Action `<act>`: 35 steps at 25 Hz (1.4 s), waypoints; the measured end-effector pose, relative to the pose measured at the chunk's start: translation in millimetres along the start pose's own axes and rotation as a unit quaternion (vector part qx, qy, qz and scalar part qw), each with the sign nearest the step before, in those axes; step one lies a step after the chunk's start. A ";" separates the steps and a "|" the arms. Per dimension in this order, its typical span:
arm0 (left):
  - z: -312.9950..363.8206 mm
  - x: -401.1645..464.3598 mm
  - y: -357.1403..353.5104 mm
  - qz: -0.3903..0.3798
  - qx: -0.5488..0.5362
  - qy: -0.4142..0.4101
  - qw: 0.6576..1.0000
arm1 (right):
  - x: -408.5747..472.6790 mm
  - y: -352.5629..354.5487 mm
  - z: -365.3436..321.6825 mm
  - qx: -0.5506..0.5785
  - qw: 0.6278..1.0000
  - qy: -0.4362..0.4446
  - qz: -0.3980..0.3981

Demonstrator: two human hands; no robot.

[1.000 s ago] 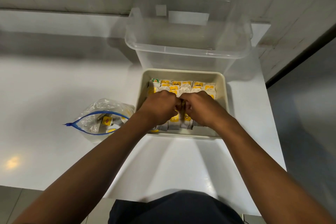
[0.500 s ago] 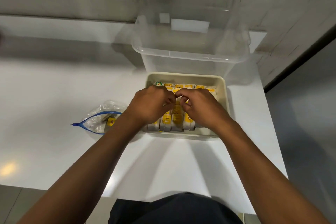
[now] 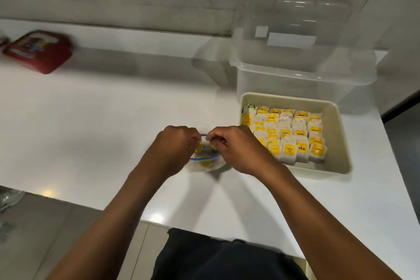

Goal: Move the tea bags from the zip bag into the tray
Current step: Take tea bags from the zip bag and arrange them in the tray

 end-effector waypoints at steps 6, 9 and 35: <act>-10.8 -8.5 -46.8 -0.130 0.185 -0.023 0.974 | 32.9 -76.9 15.8 -0.220 0.962 -0.080 -0.137; -16.5 -19.8 -62.3 -0.174 0.215 -0.032 0.960 | 43.8 -97.5 33.4 -0.233 0.957 -0.131 -0.116; -54.9 -20.4 -34.6 -0.105 0.230 -0.092 0.963 | 60.0 -95.0 -5.6 -0.213 0.969 -0.113 0.055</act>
Point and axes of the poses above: each hand's wrist, its own x-axis towards the middle knuckle, its own y-axis out of the back of the hand, z = x × y, the point moved 10 cm from there along x, towards the middle knuckle, and after that the axes turned 7 degrees about x, right-handed, at the moved point
